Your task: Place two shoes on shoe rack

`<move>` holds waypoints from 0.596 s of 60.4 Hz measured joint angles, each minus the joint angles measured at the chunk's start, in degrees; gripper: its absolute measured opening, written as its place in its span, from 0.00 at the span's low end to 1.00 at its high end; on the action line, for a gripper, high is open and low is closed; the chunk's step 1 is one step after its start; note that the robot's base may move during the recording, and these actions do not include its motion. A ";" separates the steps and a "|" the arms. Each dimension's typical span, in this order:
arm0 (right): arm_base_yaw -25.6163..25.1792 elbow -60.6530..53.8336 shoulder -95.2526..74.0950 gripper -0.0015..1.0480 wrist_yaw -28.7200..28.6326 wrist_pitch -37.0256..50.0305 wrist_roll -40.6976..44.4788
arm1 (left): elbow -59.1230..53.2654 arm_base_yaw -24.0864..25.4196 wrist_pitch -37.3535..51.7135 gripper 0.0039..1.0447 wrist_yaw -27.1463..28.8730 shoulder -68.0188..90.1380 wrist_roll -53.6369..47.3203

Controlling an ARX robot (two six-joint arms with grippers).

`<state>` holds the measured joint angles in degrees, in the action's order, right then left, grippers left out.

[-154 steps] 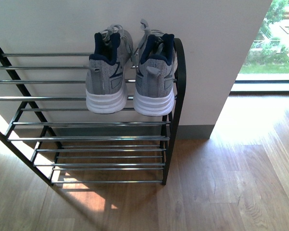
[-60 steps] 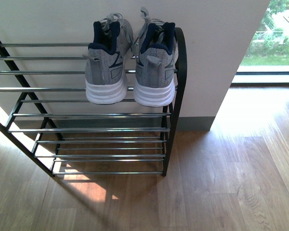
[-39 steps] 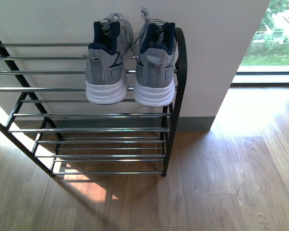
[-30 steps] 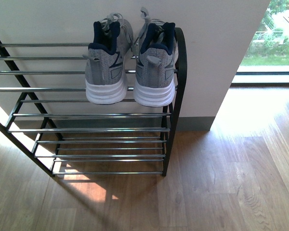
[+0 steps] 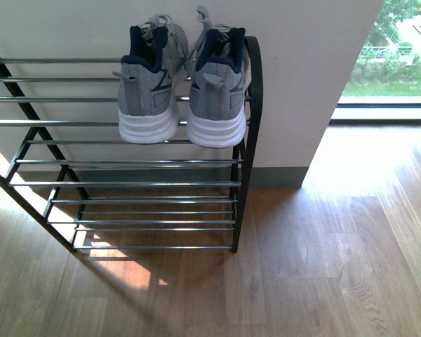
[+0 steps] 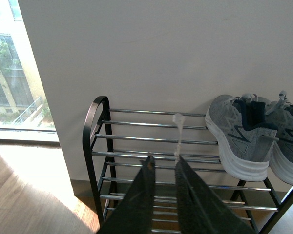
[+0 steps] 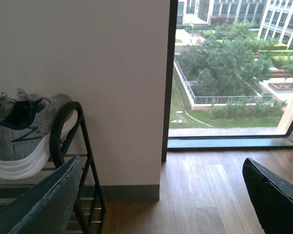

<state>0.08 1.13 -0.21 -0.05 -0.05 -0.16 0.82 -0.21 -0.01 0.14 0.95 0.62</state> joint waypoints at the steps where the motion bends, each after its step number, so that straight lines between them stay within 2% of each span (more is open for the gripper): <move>1: 0.00 0.00 -0.02 0.91 0.00 0.00 0.00 | 0.00 0.00 0.00 0.41 0.00 0.00 0.00; 21: 0.00 0.00 0.00 0.91 0.04 0.00 0.00 | 0.00 0.00 0.00 0.92 0.00 -0.02 0.00; 36: 0.00 0.00 0.00 0.91 0.33 0.00 -0.02 | 0.00 0.00 0.00 0.91 -0.24 -0.04 -0.11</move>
<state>0.08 1.13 -0.21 0.27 -0.05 -0.19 0.82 -0.21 -0.01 -0.10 0.91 0.51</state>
